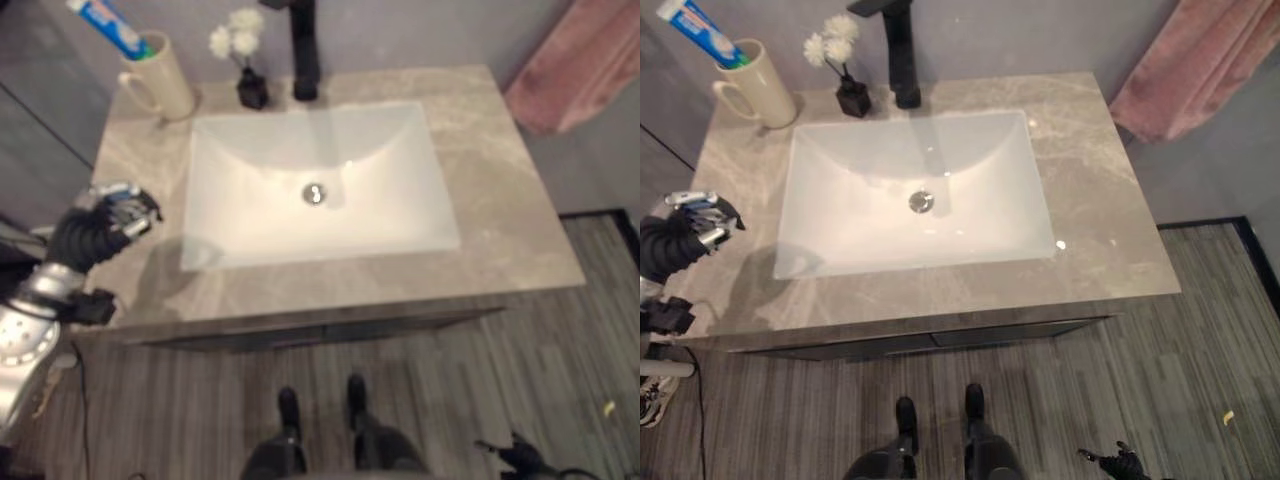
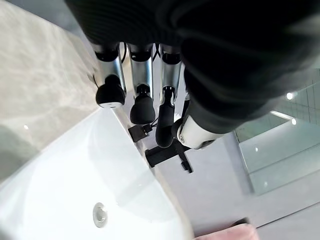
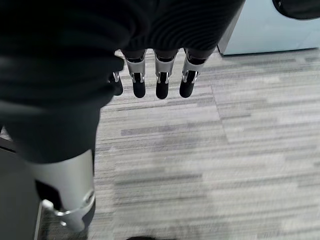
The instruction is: Put brush and paste in cup on sink, flatten towel.
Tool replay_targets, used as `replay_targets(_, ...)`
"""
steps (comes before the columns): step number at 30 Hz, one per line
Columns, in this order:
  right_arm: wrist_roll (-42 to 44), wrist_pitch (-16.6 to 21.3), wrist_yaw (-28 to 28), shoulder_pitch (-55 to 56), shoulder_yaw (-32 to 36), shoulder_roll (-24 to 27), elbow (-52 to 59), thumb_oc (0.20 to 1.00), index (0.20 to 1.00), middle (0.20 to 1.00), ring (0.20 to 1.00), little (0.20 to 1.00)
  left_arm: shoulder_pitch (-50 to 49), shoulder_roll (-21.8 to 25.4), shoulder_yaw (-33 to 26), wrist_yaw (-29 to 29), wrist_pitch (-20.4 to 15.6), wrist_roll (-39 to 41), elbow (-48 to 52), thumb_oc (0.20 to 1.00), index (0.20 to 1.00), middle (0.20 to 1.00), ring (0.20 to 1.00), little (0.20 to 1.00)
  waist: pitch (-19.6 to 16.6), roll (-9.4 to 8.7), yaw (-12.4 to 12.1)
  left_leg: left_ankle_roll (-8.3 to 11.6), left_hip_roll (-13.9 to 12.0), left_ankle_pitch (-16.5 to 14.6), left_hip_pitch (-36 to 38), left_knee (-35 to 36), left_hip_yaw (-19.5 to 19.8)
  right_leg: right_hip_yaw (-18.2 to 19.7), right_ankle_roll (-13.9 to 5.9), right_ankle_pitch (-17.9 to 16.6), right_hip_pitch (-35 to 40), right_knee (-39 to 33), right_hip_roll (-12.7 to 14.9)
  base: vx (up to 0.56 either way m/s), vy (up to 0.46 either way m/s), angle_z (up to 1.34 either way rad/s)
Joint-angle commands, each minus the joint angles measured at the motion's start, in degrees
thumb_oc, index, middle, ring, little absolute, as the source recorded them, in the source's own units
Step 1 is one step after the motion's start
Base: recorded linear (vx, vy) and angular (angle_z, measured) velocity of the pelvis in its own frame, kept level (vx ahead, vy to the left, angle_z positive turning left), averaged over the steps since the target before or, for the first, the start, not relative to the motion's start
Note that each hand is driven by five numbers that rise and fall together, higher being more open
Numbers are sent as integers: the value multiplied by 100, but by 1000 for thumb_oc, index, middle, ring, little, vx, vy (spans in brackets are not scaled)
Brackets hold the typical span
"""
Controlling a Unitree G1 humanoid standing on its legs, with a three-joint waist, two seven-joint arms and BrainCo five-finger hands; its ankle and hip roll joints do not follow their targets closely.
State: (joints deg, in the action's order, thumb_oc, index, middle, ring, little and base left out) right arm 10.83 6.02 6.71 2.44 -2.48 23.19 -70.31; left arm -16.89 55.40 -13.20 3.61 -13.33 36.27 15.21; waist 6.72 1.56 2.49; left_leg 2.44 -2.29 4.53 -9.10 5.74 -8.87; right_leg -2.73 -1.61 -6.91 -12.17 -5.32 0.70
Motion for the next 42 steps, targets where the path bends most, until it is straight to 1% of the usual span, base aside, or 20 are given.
replay_targets(1,-219,56,-12,112,-31,-14,-156,1000,1000,1000,1000,1000,-131,210,-364,483,-252,399,-43,200,200,200,200,200,-327,-232,47,-157,54,-615,137,-74,158,19,-281,711,161,32,178,-55,3,1)
replay_targets(3,-247,85,-57,149,-53,-4,-125,1000,1000,1000,1000,1000,-378,241,-283,852,-160,652,-94,200,200,200,200,200,-372,-236,33,-155,42,-625,206,-74,129,19,-289,719,225,32,170,-41,-1,-2)
replay_targets(4,-262,99,-89,175,-51,26,-119,1000,1000,1000,1000,1000,-560,411,-202,1218,-98,744,50,200,200,200,200,200,-401,-228,24,-151,37,-645,250,-74,116,25,-294,722,266,32,168,0,0,0)
replay_targets(6,-308,109,-145,179,-64,42,-130,1000,1000,1000,1000,1000,-702,483,-139,1425,-12,915,128,200,200,200,200,200,-446,-224,20,-150,22,-661,304,-74,90,17,-297,733,325,32,163,0,0,0)
replay_targets(8,-377,100,-196,214,-115,29,-186,1000,1000,1000,1000,1000,-770,411,152,1608,114,1074,37,200,200,200,200,200,-504,-243,30,-146,7,-692,415,-74,52,26,-294,760,426,32,146,14,-24,-7)
replay_targets(9,-443,89,-202,198,-129,50,-275,1000,1000,1000,1000,1000,-849,506,412,1764,179,909,-21,200,200,200,200,200,-544,-242,44,-137,-11,-711,505,-74,27,27,-289,796,516,32,131,0,-21,-12)
replay_targets(13,-417,107,-155,166,-142,100,-293,1000,1000,1000,1000,1000,-1159,587,757,1881,284,716,-435,200,200,200,200,200,-632,-199,67,-124,-25,-722,585,-74,-54,71,-303,808,564,32,125,-18,-18,-11)
replay_targets(20,-344,132,-124,71,-150,219,-309,1000,1000,1000,1000,1000,-1608,643,961,2063,416,288,-1319,200,200,200,200,200,-711,-117,43,-136,-29,-709,604,-74,-142,113,-329,777,553,32,136,-12,-4,-8)
replay_targets(25,-273,130,-128,6,-225,253,-349,1000,1000,1000,1000,1000,-1643,439,1364,2196,474,-132,-2437,200,200,200,200,200,-768,-39,48,-147,-12,-704,606,-74,-166,117,-342,765,532,32,152,2,5,-5)
replay_targets(27,-224,116,-118,-30,-264,246,-375,1000,1000,1000,1000,1000,-1443,159,1704,2119,448,-685,-3377,200,200,200,200,200,-778,-12,70,-151,-1,-708,588,-74,-156,118,-340,768,521,32,161,1,0,-2)
replay_targets(28,-238,126,-97,-55,-303,253,-344,1000,1000,1000,1000,1000,-1228,-16,1993,2017,369,-1307,-3859,200,200,200,200,200,-778,12,86,-157,5,-708,571,-74,-153,121,-341,768,503,32,169,0,0,0)
replay_targets(29,-239,126,-98,-54,-297,258,-344,1000,1000,1000,1000,1000,-1208,-21,2011,2016,364,-1309,-3872,200,200,200,200,200,-778,18,81,-157,5,-708,570,-74,-152,120,-341,768,502,32,169,0,0,0)
replay_targets(30,-232,111,-66,-82,-353,236,-350,1000,1000,1000,1000,1000,-1017,-307,2228,1826,335,-1934,-4292,200,200,200,200,200,-777,10,114,-164,5,-721,570,-74,-163,119,-332,774,496,32,174,0,0,0)
replay_targets(31,-232,111,-66,-82,-353,236,-350,1000,1000,1000,1000,1000,-1017,-307,2228,1826,335,-1934,-4292,200,200,200,200,200,-777,10,114,-164,5,-721,570,-74,-163,119,-332,774,496,32,174,0,0,0)
replay_targets(32,-225,93,-41,-113,-352,245,-353,1000,1000,1000,1000,1000,-812,-619,2394,1708,331,-2218,-4694,200,200,200,200,200,-766,34,115,-167,7,-726,566,-74,-167,120,-330,780,489,32,175,0,0,0)
replay_targets(33,-248,94,-2,-109,-378,226,-309,1000,1000,1000,1000,1000,-611,-1173,2435,1376,285,-2813,-5516,200,200,200,200,200,-763,34,129,-180,9,-736,558,-74,-163,125,-321,789,481,32,173,33,-18,-3)
replay_targets(37,-404,64,123,-159,-419,100,-440,1000,1000,1000,1000,1000,236,-2681,2141,251,514,-3982,-7946,200,200,200,200,200,-735,-4,167,-206,0,-782,607,-74,-149,134,-267,861,529,32,157,38,-30,-1)
replay_targets(39,-439,49,152,-170,-425,89,-443,1000,1000,1000,1000,1000,358,-2859,2097,160,511,-4068,-8117,200,200,200,200,200,-752,-16,159,-213,1,-788,602,-74,-158,152,-258,868,519,32,158,20,-14,0)
replay_targets(41,-503,21,224,-173,-411,8,-519,1000,1000,1000,1000,1000,609,-3211,1765,-364,600,-4012,-8595,213,213,213,213,213,-757,-60,143,-227,5,-810,667,-74,-130,161,-225,923,590,32,151,45,-33,1)
replay_targets(42,-503,21,224,-177,-411,10,-520,1000,1000,1000,1000,1000,616,-3216,1765,-369,596,-4013,-8603,435,435,435,435,435,-749,-58,145,-227,5,-810,672,-74,-128,159,-225,925,596,32,151,102,-73,5)
